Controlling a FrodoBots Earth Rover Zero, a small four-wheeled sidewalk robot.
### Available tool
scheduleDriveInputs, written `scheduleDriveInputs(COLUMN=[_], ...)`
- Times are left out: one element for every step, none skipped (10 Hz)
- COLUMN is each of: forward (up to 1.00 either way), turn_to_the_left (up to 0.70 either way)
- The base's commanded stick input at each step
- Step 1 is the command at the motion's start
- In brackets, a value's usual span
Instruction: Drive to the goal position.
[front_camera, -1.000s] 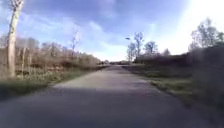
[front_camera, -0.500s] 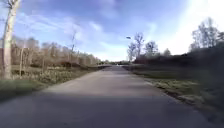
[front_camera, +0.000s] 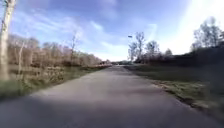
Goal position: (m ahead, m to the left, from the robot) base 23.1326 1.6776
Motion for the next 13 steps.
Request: scheduleDriveInputs(forward=[1.0, 1.0, 1.0, 1.0, 1.0, 1.0, 1.0, 1.0, 1.0, 1.0, 1.0, 1.0, 1.0], turn_to_the_left=[0.0, 0.0, 0.0, 0.0, 0.0, 0.0, 0.0, 0.0, 0.0, 0.0, 0.0, 0.0, 0.0])
